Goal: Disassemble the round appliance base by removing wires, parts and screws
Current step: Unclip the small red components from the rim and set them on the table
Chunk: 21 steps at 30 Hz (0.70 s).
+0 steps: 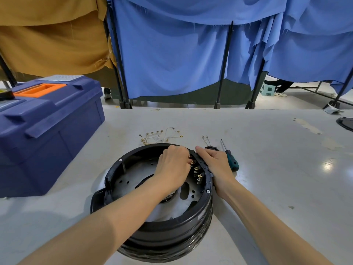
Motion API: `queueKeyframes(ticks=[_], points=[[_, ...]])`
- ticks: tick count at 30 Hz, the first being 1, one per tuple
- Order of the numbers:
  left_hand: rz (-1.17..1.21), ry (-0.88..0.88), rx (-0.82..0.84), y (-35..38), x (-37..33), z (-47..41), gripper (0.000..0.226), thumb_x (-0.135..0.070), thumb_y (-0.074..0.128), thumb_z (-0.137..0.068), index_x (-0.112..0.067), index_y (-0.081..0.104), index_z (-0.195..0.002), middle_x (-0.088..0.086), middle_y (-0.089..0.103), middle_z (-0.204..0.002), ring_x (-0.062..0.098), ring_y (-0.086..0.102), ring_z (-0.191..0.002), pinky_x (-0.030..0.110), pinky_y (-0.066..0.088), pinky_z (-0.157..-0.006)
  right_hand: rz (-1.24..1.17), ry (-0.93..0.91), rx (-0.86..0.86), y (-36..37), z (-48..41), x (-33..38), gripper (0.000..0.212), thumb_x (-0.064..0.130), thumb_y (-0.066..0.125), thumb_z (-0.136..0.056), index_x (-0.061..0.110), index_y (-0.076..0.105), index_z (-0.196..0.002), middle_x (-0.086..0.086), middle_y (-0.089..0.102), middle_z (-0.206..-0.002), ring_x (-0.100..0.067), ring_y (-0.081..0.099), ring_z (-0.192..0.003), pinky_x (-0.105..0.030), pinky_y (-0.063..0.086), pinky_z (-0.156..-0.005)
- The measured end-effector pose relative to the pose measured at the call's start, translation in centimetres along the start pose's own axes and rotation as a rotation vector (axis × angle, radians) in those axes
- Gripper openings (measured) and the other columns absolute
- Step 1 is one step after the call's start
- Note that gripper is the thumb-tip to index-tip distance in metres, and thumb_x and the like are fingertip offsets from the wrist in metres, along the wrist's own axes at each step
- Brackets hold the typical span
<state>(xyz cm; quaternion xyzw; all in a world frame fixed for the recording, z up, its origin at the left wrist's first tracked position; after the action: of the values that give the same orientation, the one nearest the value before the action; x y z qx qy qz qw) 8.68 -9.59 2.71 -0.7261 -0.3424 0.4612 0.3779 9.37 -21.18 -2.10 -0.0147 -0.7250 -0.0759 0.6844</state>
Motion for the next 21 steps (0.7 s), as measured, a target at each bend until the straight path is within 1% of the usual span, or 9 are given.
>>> queueKeyframes(ticks=[2, 4, 9, 11, 13, 15, 17, 19, 21], points=[[-0.043, 0.032, -0.012, -0.2, -0.4, 0.1, 0.020, -0.005, 0.051, -0.090, -0.006, 0.055, -0.070, 0.008, 0.057, -0.077, 0.033, 0.056, -0.080, 0.033, 0.035, -0.062, 0.005, -0.011, -0.003, -0.1, -0.1, 0.1, 0.046, 0.025, 0.062, -0.094, -0.018, 0.056, -0.079, -0.015, 0.050, -0.073, -0.027, 0.044, -0.070, -0.037, 0.033, -0.068], [-0.030, 0.030, -0.012, -0.2, -0.4, 0.0, 0.020, -0.005, 0.052, -0.090, -0.005, 0.058, -0.072, 0.005, 0.054, -0.073, 0.033, 0.057, -0.080, 0.035, 0.038, -0.063, 0.012, -0.021, 0.006, 0.0, -0.1, 0.1, 0.050, 0.028, 0.061, -0.094, -0.020, 0.055, -0.082, -0.015, 0.050, -0.074, -0.027, 0.044, -0.070, -0.037, 0.033, -0.068], [0.003, -0.017, -0.010, -0.5, -0.4, 0.0, 0.021, -0.008, 0.053, -0.091, -0.005, 0.060, -0.071, 0.009, 0.058, -0.070, 0.033, 0.058, -0.075, 0.040, 0.047, -0.067, 0.003, -0.027, 0.023, -0.1, 0.1, 0.2, 0.054, 0.034, 0.062, -0.093, -0.018, 0.058, -0.083, -0.016, 0.050, -0.072, -0.025, 0.046, -0.066, -0.031, 0.036, -0.057], [0.029, -0.029, -0.003, -0.7, -0.2, 0.0, 0.020, -0.012, 0.054, -0.091, -0.006, 0.066, -0.077, 0.011, 0.063, -0.073, 0.031, 0.062, -0.074, 0.041, 0.052, -0.073, -0.013, -0.021, 0.022, -0.2, 0.2, 0.0, 0.051, 0.034, 0.063, -0.092, -0.017, 0.060, -0.083, -0.016, 0.052, -0.071, -0.024, 0.049, -0.064, -0.030, 0.039, -0.057], [0.046, -0.034, 0.007, -0.8, 0.0, 0.2, 0.017, -0.015, 0.057, -0.091, -0.010, 0.070, -0.083, 0.011, 0.066, -0.077, 0.030, 0.064, -0.076, 0.041, 0.053, -0.076, -0.013, -0.016, 0.026, -0.3, 0.1, -0.2, 0.051, 0.034, 0.065, -0.091, -0.016, 0.060, -0.084, -0.017, 0.051, -0.072, -0.025, 0.048, -0.066, -0.035, 0.038, -0.062], [-0.015, -0.030, -0.007, -1.1, 0.1, 0.2, 0.014, -0.019, 0.059, -0.091, -0.013, 0.072, -0.091, 0.009, 0.068, -0.084, 0.028, 0.064, -0.084, 0.037, 0.051, -0.075, 0.025, -0.018, 0.040, -0.4, 0.0, -0.2, 0.056, 0.039, 0.067, -0.088, -0.016, 0.061, -0.083, -0.015, 0.051, -0.071, -0.024, 0.046, -0.066, -0.036, 0.035, -0.064], [-0.118, -0.022, -0.082, -2.0, 0.1, 0.3, 0.013, -0.025, 0.062, -0.092, -0.015, 0.069, -0.095, 0.003, 0.067, -0.091, 0.026, 0.063, -0.089, 0.032, 0.043, -0.069, 0.086, -0.031, 0.068, -0.5, -0.3, 0.0, 0.062, 0.046, 0.066, -0.087, -0.015, 0.060, -0.082, -0.014, 0.049, -0.068, -0.023, 0.044, -0.064, -0.034, 0.034, -0.062], [-0.185, -0.014, -0.168, -2.8, 0.1, 0.4, 0.020, -0.033, 0.064, -0.090, -0.015, 0.060, -0.099, -0.001, 0.061, -0.097, 0.022, 0.059, -0.092, 0.028, 0.034, -0.067, 0.156, -0.070, 0.104, -0.6, -0.6, 0.4, 0.064, 0.048, 0.063, -0.089, -0.015, 0.058, -0.081, -0.014, 0.050, -0.067, -0.023, 0.045, -0.063, -0.035, 0.035, -0.063], [-0.214, 0.022, -0.225, -3.1, 0.0, 0.3, 0.031, -0.037, 0.067, -0.087, -0.017, 0.053, -0.107, -0.002, 0.055, -0.103, 0.019, 0.054, -0.097, 0.026, 0.031, -0.072, 0.247, -0.162, 0.121, -0.4, -0.7, 1.2, 0.056, 0.044, 0.060, -0.092, -0.009, 0.059, -0.073, -0.014, 0.049, -0.063, -0.020, 0.045, -0.060, -0.034, 0.036, -0.060]])
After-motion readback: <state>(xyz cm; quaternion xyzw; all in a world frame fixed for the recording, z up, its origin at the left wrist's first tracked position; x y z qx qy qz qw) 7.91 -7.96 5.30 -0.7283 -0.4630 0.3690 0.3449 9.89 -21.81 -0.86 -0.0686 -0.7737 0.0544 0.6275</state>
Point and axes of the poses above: each hand's wrist, its own z-axis away from the middle knuckle, its own y-axis out of the palm, x = y × z, the point moved 9 cm from there along -z, towards the middle knuckle
